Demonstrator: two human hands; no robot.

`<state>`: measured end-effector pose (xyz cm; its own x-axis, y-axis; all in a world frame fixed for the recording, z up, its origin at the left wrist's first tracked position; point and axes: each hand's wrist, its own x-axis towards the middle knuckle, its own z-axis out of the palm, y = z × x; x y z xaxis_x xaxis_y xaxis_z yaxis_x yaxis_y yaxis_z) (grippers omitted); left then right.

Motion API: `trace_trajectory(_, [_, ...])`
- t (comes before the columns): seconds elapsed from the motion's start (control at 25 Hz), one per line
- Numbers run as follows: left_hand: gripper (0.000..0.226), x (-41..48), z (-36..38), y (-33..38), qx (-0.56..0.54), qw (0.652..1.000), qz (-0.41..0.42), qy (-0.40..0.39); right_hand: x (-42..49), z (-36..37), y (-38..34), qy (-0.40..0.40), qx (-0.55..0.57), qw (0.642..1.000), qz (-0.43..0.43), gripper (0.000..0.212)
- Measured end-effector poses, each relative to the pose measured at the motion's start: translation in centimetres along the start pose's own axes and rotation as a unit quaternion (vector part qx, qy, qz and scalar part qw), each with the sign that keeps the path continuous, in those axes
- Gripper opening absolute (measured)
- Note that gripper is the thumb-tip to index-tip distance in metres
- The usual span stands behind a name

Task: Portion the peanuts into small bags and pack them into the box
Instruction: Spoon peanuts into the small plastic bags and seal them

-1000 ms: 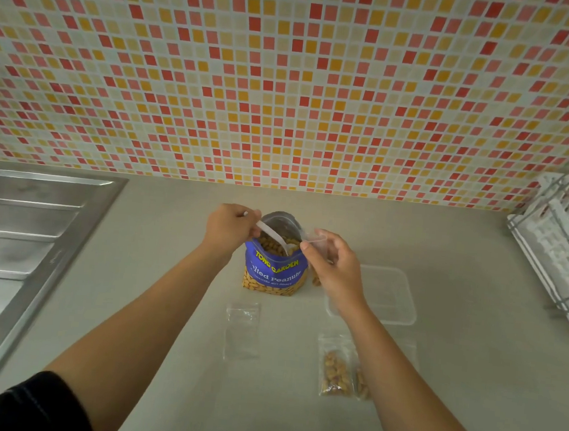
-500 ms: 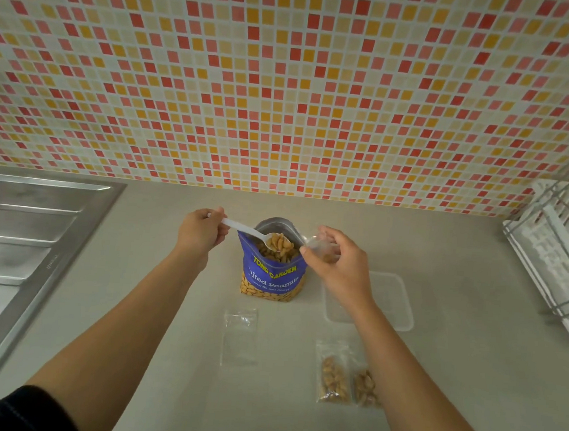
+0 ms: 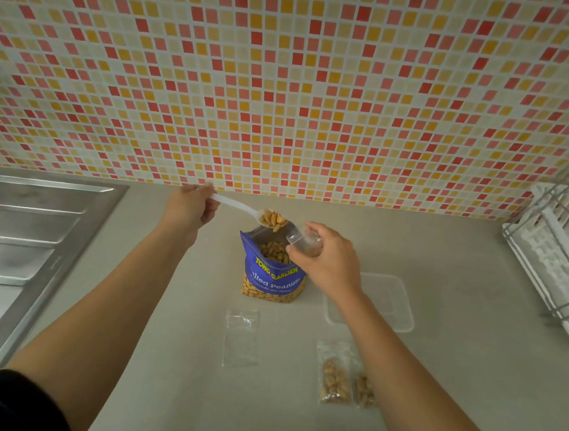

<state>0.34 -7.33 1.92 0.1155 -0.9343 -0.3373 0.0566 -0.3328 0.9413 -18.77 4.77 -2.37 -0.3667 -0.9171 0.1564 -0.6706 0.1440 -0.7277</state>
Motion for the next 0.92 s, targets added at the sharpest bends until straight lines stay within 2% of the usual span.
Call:
trace_trajectory(0.16, [0.020,-1.2,0.6,2.2,0.049,0.995,0.074,-0.033,0.3,0.8,-1.2,0.020,0.044,0.999,-0.006,0.058])
trace_trajectory(0.28, [0.023,-3.4,0.9,3.2,0.147,0.967,0.205,-0.030,0.3,1.3,-1.9,0.040,0.093,0.995,-0.008,0.059])
trace_trajectory(0.4, [0.023,-7.0,1.1,3.8,0.249,0.894,0.371,-0.037,-0.2,1.3,-2.7,0.065,0.143,0.988,-0.010,0.058])
trace_trajectory(0.52, [0.025,-9.8,1.1,3.9,0.318,0.789,0.522,-0.066,-0.6,1.4,-3.4,0.089,0.177,0.980,-0.027,0.054])
trace_trajectory(0.6, [0.024,-10.5,1.0,3.9,0.343,0.733,0.577,-0.110,-0.9,1.3,-3.7,0.102,0.184,0.977,-0.041,0.050])
trace_trajectory(0.64, [0.023,-10.6,1.0,4.1,0.349,0.723,0.583,-0.122,-1.0,1.2,-3.7,0.102,0.190,0.976,-0.042,0.047])
trace_trajectory(0.84, [0.022,-11.1,0.7,6.5,0.355,0.755,0.539,-0.114,-1.9,0.4,-4.0,0.091,0.217,0.971,-0.044,0.041])
trace_trajectory(0.92, [0.022,-11.5,0.2,7.5,0.317,0.790,0.518,-0.082,-2.1,-0.3,-3.5,0.081,0.221,0.971,-0.033,0.039])
